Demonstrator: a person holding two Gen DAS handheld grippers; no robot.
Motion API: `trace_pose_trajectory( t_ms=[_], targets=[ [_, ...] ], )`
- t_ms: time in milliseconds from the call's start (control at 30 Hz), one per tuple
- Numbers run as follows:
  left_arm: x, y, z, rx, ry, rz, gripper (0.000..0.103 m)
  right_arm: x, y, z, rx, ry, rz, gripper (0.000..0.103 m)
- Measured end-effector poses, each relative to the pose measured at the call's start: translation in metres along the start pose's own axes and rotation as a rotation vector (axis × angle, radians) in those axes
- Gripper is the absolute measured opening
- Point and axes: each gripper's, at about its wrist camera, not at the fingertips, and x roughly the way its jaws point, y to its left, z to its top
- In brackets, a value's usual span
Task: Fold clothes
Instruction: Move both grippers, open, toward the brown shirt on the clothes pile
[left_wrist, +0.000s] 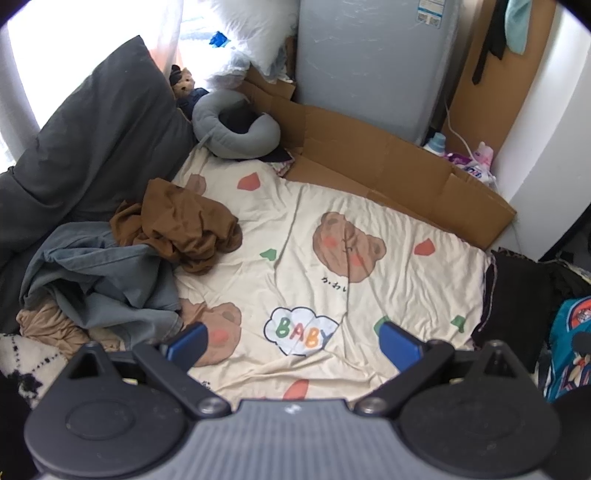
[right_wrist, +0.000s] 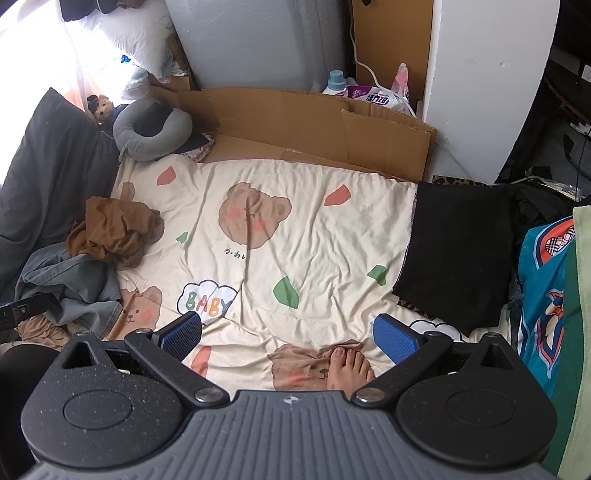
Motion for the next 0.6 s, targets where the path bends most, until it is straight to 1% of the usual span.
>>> trace_pose_trajectory(
  t_ms=[433, 600],
  targets=[
    [-0.0013, 0.0045, -0.0005, -0.008, -0.008, -0.014, 0.100, -0.0017, -0.0012, -0.0013, 0.005, -0.007, -0.005, 0.102],
    [-0.0033, 0.0012, -0.0007, 0.014, -0.025, 0.012, 0.100, -0.0003, -0.0013, 0.0003, 0.013, 0.006, -0.020, 0.102]
  ],
)
